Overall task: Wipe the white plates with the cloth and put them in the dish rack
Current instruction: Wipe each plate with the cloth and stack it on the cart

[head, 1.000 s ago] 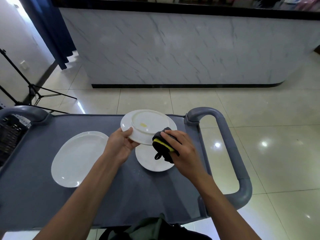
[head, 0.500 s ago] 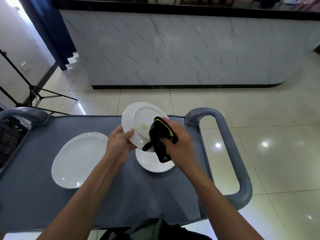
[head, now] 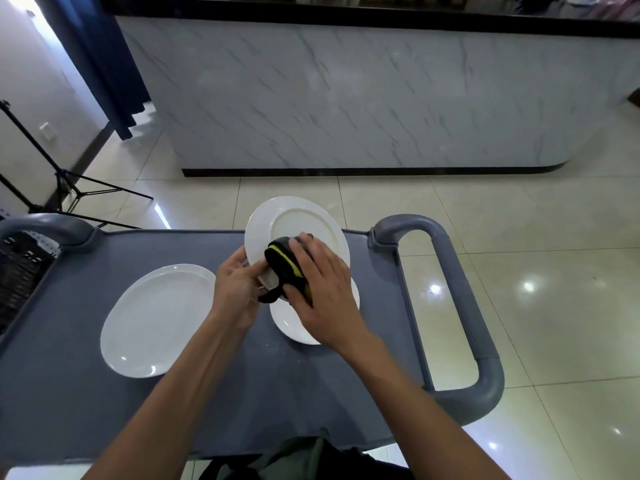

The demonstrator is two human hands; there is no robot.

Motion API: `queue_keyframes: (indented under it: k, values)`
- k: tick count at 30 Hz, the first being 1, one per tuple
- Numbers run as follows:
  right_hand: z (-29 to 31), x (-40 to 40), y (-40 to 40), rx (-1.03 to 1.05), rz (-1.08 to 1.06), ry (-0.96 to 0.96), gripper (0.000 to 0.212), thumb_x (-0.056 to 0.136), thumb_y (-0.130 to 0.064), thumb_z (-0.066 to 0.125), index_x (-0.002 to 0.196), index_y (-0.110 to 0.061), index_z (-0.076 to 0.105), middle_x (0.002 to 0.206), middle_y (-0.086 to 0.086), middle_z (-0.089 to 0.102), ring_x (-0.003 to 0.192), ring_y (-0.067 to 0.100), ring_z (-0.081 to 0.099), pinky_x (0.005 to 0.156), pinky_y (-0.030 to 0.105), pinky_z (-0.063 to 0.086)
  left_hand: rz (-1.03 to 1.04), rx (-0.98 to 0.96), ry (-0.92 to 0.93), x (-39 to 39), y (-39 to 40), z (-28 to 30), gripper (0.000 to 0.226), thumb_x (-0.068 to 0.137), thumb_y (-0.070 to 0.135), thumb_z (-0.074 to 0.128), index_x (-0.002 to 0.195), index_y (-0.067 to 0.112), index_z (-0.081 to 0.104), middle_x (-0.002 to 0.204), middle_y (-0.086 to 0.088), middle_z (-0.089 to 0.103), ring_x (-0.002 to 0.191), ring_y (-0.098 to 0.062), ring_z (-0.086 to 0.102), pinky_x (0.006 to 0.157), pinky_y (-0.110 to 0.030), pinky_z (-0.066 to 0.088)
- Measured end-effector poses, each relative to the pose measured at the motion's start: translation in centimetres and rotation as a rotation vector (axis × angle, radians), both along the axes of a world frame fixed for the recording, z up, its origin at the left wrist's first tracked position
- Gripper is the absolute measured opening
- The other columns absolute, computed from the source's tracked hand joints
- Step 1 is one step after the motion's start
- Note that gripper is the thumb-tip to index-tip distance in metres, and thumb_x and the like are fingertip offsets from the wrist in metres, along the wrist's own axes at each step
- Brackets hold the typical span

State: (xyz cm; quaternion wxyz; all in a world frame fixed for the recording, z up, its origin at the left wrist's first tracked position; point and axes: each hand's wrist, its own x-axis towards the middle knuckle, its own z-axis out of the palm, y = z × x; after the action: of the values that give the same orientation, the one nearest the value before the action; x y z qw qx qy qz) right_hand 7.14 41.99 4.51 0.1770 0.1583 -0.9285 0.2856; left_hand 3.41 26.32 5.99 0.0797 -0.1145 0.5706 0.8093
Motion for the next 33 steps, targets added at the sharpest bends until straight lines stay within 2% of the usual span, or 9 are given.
queue_keyframes:
  k: [3,7,13,19,22,26,33]
  values:
    - [-0.9,0.6,0.8,0.028,0.051,0.005,0.061,0.098,-0.029,0.054,0.154,-0.027,0.031,0.164,0.004,0.02,0.152,0.023,0.017,0.114,0.053,0.028,0.005,0.006,0.0,-0.3,-0.3,-0.1,0.025,0.096,0.002,0.057,0.118,0.008,0.068,0.107,-0.019,0.072,0.092,-0.034,0.067,0.069,-0.042,0.058]
    - [-1.9,1.1,1.3,0.047,0.073,0.074,0.052,0.097,-0.02,0.06,0.147,-0.021,0.047,0.159,0.009,0.033,0.148,0.031,0.027,0.111,0.052,0.034,-0.009,-0.004,0.007,-0.5,-0.4,-0.2,0.027,0.096,-0.001,0.055,0.121,0.005,0.064,0.097,-0.017,0.071,0.084,-0.033,0.067,0.068,-0.046,0.06]
    - [-1.8,0.9,1.3,-0.009,-0.031,0.072,0.051,0.095,-0.013,0.056,0.145,-0.022,0.05,0.156,0.006,0.039,0.145,0.028,0.031,0.111,0.046,0.035,-0.092,0.006,0.038,-0.8,-0.2,0.0,0.024,0.097,0.002,0.056,0.115,0.013,0.067,0.101,-0.014,0.073,0.085,-0.029,0.071,0.064,-0.042,0.062]
    - [-0.7,-0.5,1.5,-0.031,-0.072,0.041,0.049,0.098,-0.025,0.042,0.146,-0.024,0.047,0.154,0.003,0.04,0.144,0.025,0.032,0.113,0.042,0.032,-0.152,0.016,0.071,-1.3,-0.4,0.4,0.028,0.098,0.004,0.054,0.123,0.013,0.064,0.109,-0.014,0.073,0.092,-0.029,0.071,0.07,-0.045,0.063]
    - [-0.6,-1.3,1.8,-0.052,-0.087,0.012,0.05,0.097,-0.025,0.039,0.147,-0.025,0.044,0.154,0.002,0.038,0.143,0.024,0.031,0.114,0.042,0.032,-0.154,0.011,0.061,-1.5,-0.7,0.4,0.033,0.097,0.003,0.055,0.129,0.01,0.061,0.113,-0.017,0.071,0.095,-0.033,0.07,0.075,-0.049,0.062]
    - [0.0,-3.3,3.0,-0.065,-0.169,-0.035,0.056,0.092,-0.015,0.045,0.146,-0.026,0.046,0.152,0.003,0.039,0.139,0.027,0.035,0.11,0.047,0.035,-0.191,-0.005,0.049,-1.0,-0.7,0.2,0.038,0.096,0.003,0.056,0.134,0.009,0.059,0.11,-0.019,0.069,0.089,-0.035,0.068,0.073,-0.05,0.061]
    - [1.6,-4.5,2.4,-0.009,-0.135,-0.004,0.054,0.092,-0.022,0.038,0.146,-0.022,0.048,0.151,0.007,0.041,0.14,0.03,0.036,0.108,0.05,0.036,-0.22,-0.029,0.062,-1.5,-0.5,0.1,0.037,0.096,0.003,0.057,0.131,0.011,0.061,0.107,-0.018,0.07,0.087,-0.034,0.069,0.071,-0.048,0.062]
